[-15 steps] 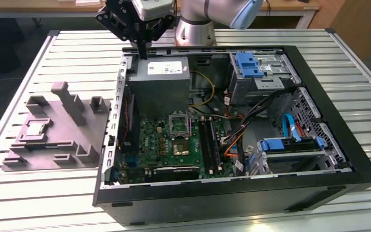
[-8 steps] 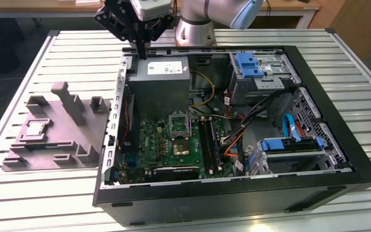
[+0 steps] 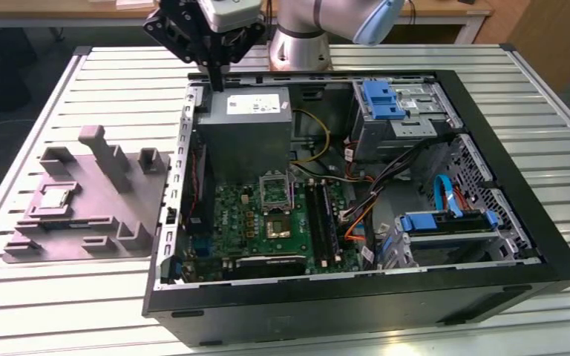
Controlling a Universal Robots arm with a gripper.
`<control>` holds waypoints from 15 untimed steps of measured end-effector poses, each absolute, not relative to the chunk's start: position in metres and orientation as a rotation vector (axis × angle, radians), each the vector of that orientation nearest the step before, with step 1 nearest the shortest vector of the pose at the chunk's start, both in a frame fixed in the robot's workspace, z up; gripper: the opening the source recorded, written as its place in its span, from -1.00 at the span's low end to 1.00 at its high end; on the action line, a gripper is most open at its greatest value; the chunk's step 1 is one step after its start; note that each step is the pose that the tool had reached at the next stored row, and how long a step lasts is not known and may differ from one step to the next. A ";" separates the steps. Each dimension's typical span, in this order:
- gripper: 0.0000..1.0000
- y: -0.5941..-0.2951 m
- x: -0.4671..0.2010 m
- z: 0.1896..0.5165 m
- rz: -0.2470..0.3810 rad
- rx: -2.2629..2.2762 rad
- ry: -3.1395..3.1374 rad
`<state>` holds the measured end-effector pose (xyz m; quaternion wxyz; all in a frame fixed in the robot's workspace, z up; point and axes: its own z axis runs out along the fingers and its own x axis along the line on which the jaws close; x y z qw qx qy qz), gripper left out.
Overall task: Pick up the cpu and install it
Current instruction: 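Reach for the cpu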
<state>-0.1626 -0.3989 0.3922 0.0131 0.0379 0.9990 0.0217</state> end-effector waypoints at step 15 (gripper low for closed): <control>-0.79 -0.399 -0.166 0.392 0.068 0.118 3.113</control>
